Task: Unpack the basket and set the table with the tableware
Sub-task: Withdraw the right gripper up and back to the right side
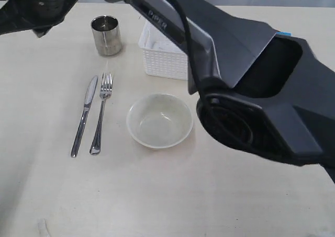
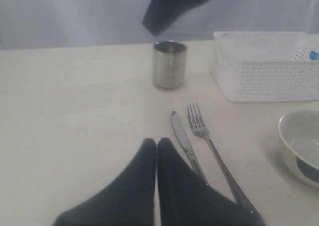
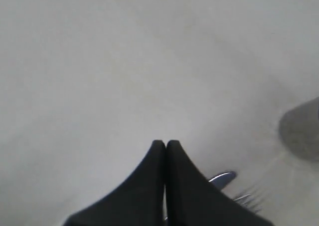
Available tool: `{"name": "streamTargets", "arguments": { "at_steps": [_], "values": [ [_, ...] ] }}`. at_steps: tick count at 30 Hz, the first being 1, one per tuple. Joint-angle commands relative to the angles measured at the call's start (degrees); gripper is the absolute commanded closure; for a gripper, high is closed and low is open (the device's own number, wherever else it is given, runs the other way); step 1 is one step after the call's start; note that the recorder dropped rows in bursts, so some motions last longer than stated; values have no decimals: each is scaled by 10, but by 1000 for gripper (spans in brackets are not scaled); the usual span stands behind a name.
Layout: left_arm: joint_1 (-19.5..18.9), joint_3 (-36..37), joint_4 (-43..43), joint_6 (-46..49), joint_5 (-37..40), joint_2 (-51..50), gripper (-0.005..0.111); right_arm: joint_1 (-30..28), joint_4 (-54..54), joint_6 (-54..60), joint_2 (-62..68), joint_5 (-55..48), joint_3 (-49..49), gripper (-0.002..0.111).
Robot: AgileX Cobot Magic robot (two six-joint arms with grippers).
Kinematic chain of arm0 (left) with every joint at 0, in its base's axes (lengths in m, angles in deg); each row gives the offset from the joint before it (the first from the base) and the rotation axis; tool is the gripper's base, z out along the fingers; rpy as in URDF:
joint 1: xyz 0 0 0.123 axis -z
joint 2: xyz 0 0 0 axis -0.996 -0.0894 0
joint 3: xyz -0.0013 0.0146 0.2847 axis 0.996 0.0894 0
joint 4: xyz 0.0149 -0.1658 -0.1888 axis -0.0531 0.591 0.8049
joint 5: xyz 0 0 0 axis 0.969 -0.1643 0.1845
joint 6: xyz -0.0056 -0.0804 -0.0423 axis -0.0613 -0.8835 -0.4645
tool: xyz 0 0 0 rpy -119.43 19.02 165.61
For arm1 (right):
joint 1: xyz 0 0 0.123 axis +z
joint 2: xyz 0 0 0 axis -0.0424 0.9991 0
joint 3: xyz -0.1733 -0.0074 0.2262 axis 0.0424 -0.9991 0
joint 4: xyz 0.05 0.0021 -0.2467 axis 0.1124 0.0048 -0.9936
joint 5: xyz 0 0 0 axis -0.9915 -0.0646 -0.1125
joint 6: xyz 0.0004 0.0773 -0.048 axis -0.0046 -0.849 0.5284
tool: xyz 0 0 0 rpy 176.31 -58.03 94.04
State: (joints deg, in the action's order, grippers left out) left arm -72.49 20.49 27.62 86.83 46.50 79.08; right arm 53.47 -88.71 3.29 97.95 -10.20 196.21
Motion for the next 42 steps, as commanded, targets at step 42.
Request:
{"name": "streamTargets", "arguments": {
  "at_steps": [42],
  "values": [
    [3, 2, 0, 0, -1, 2, 107, 380, -480, -63, -488, -17, 1, 109]
  ]
}}
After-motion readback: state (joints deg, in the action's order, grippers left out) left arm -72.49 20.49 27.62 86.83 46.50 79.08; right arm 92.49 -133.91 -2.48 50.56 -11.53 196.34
